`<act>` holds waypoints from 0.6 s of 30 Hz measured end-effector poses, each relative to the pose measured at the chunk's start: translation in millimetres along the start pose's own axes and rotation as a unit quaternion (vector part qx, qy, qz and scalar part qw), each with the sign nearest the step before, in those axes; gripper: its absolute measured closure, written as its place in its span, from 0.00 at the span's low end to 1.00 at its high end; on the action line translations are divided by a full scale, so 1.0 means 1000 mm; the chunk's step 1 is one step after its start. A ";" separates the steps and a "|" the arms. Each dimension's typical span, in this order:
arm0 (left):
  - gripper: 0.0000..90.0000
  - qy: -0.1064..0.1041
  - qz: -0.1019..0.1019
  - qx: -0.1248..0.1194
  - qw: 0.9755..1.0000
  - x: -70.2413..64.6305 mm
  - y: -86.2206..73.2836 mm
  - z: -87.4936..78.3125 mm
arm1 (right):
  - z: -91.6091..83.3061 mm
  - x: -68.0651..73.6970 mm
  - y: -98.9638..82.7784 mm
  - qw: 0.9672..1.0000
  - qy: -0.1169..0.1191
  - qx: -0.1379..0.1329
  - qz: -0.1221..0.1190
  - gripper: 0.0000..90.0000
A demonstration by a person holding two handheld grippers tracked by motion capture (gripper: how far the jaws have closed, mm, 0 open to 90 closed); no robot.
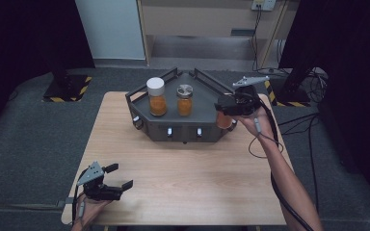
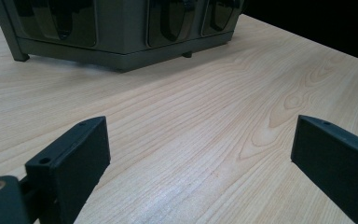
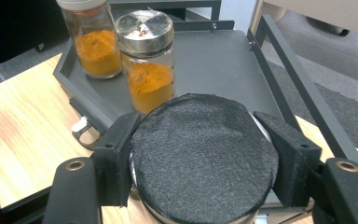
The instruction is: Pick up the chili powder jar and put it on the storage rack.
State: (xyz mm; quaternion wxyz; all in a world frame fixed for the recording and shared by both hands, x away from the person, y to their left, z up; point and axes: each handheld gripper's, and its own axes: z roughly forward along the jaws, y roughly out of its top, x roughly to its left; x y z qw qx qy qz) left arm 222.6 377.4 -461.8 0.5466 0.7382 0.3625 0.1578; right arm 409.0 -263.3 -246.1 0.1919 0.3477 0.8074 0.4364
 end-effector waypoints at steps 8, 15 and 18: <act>0.04 0.000 0.000 0.001 1.000 0.000 0.000 0.000 | 0.007 -0.003 0.006 1.000 -0.010 -0.004 0.009 0.39; 0.04 0.000 0.000 0.001 1.000 0.000 0.000 0.000 | 0.016 -0.007 0.006 0.999 -0.020 -0.008 0.025 0.39; 0.04 0.000 0.001 0.001 1.000 0.000 0.000 0.000 | 0.018 -0.009 0.006 0.999 -0.024 -0.009 0.028 0.39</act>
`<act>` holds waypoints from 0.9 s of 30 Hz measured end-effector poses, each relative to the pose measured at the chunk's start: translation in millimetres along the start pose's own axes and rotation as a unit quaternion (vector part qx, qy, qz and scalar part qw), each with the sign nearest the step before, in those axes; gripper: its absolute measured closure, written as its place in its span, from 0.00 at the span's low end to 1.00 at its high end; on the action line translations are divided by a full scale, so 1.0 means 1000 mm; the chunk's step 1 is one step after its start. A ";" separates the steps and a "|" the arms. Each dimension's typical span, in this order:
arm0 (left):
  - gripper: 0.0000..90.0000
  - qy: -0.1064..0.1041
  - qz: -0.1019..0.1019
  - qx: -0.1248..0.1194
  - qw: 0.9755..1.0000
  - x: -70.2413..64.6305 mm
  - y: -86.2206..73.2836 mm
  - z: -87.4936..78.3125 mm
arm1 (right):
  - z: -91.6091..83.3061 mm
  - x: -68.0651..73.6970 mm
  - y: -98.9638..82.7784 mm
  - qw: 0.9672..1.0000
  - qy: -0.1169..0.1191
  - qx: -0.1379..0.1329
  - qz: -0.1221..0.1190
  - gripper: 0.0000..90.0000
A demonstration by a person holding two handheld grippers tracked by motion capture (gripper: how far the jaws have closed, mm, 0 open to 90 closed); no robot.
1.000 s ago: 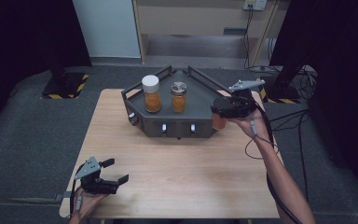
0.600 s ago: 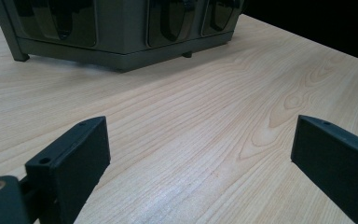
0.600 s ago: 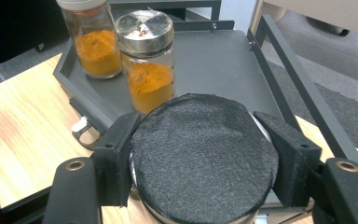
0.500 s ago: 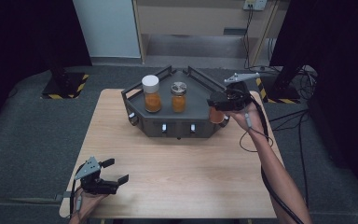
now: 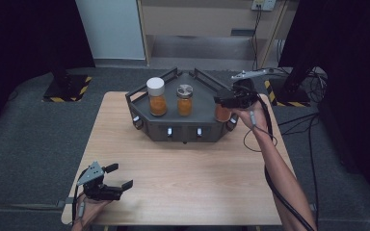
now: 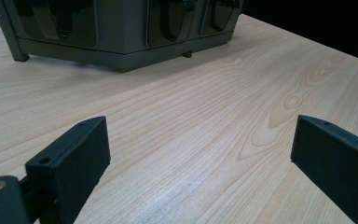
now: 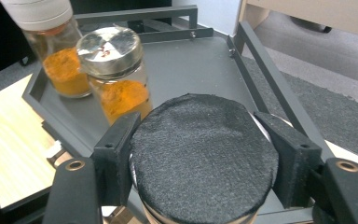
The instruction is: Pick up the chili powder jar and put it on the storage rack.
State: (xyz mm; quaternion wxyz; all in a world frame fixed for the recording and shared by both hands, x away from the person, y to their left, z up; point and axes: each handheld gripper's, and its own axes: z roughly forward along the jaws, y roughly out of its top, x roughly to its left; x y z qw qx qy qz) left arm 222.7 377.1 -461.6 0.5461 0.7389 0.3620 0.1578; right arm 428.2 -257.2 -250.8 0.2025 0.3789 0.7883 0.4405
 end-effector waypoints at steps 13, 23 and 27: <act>0.04 0.000 0.000 0.000 1.000 0.000 0.000 0.000 | 0.014 0.002 0.004 1.000 -0.013 -0.009 0.006 0.39; 0.04 0.000 0.001 0.000 1.000 0.000 0.000 0.000 | 0.027 0.006 0.008 1.000 -0.024 -0.015 0.011 0.39; 0.04 -0.001 0.000 0.000 1.000 0.000 0.000 0.000 | 0.033 0.008 0.008 0.999 -0.026 -0.017 0.011 0.39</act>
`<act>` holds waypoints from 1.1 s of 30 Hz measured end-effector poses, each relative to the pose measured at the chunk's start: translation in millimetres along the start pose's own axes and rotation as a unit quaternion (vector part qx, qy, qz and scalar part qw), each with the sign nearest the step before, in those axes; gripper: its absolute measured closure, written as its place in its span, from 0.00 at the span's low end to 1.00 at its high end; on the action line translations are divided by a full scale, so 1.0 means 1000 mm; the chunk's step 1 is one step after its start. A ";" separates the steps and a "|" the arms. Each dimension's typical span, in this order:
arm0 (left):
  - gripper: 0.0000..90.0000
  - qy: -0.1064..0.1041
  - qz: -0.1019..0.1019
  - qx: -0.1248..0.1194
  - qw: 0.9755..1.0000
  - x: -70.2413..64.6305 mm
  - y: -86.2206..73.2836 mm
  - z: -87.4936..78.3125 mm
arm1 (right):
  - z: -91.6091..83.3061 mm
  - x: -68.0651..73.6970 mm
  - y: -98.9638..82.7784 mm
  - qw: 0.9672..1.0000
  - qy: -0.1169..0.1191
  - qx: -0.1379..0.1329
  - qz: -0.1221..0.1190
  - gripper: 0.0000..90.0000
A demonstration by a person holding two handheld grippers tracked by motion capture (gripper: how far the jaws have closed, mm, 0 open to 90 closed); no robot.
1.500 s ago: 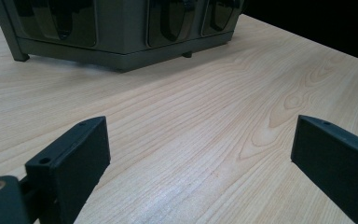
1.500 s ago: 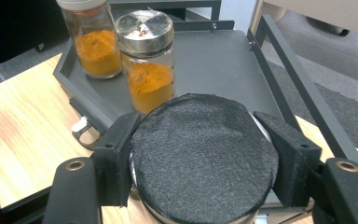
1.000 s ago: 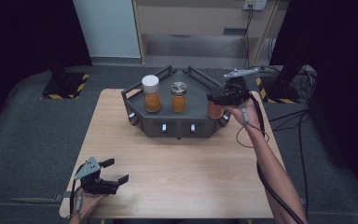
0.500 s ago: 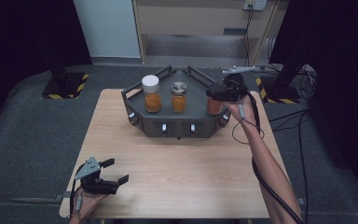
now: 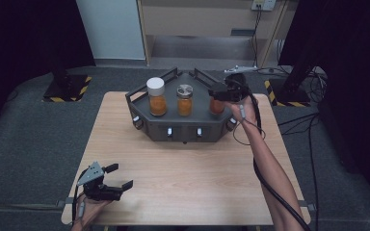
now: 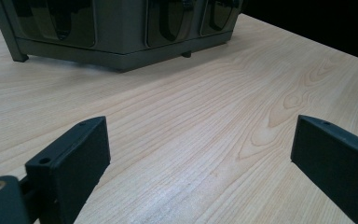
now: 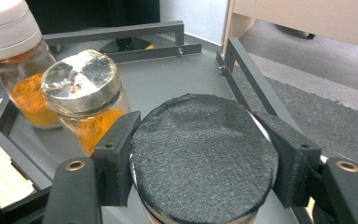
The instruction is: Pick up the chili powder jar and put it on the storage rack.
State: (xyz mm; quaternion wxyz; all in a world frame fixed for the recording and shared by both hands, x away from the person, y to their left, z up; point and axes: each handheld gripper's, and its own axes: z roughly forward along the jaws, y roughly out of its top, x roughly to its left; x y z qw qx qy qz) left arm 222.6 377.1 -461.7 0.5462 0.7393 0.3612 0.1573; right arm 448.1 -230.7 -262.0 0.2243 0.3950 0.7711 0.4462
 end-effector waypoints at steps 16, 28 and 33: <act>0.04 0.000 0.001 0.001 1.000 0.000 0.000 0.000 | 0.017 -0.001 -0.007 1.000 -0.008 0.002 0.011 0.38; 0.04 0.000 -0.001 0.000 1.000 0.001 0.000 0.000 | 0.023 -0.002 -0.014 1.000 -0.007 0.002 0.018 0.38; 0.04 0.000 0.000 0.000 1.000 0.000 0.000 0.000 | 0.022 -0.004 -0.016 1.000 -0.007 -0.002 0.024 0.38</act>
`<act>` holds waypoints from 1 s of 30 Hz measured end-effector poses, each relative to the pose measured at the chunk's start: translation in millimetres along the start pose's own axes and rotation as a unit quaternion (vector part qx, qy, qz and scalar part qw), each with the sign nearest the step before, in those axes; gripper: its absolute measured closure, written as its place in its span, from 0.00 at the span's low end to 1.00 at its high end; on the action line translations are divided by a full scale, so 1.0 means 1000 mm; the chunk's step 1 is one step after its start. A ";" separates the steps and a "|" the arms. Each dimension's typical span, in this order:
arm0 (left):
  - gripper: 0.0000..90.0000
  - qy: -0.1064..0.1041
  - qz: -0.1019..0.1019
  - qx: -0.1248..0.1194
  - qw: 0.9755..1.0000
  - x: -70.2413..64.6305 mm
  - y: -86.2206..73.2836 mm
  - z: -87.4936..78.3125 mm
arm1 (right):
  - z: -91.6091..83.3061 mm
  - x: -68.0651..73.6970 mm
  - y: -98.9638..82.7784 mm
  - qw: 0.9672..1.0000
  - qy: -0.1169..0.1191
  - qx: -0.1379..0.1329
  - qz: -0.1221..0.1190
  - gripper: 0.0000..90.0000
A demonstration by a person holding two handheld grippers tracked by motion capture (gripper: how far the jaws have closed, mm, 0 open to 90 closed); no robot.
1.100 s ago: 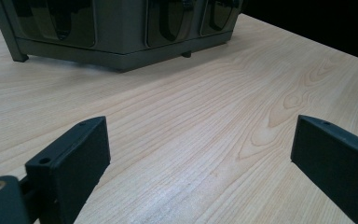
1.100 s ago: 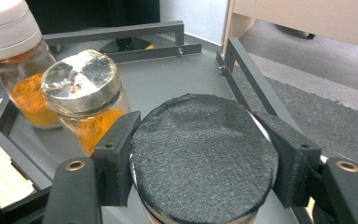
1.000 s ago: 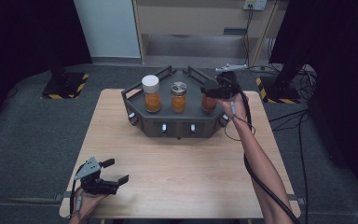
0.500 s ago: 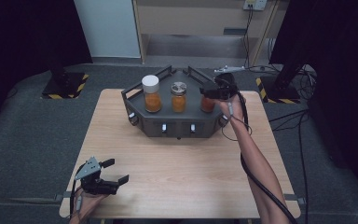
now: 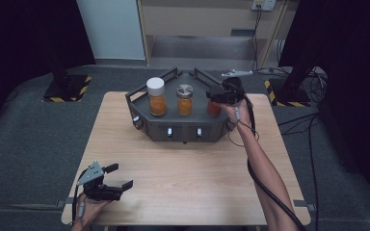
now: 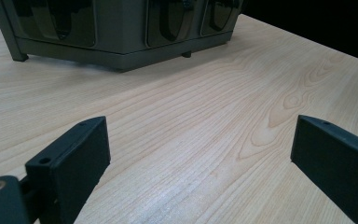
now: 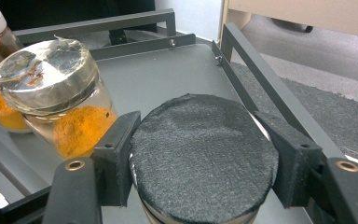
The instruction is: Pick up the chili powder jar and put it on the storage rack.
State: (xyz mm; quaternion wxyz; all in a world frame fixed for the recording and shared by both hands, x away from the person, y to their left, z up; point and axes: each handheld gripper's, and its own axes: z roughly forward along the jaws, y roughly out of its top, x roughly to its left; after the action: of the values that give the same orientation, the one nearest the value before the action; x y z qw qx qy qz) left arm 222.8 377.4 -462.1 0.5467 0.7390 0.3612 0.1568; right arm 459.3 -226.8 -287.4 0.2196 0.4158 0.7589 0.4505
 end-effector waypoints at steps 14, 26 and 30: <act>0.04 -0.002 -0.001 -0.001 1.000 0.000 0.000 0.000 | -0.006 -0.004 -0.005 1.000 0.004 -0.020 0.016 0.24; 0.04 -0.003 0.000 0.000 1.000 0.000 0.000 0.000 | -0.031 -0.003 0.001 0.999 0.010 -0.048 0.015 0.14; 0.04 -0.003 0.000 0.000 1.000 0.000 0.000 0.001 | -0.043 0.001 0.001 0.998 0.014 -0.058 0.006 0.14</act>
State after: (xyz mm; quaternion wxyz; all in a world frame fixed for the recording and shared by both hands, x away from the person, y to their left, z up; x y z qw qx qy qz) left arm 223.4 377.2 -462.4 0.5480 0.7391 0.3597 0.1549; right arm 428.6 -247.2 -264.8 0.2300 0.4000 0.7320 0.5013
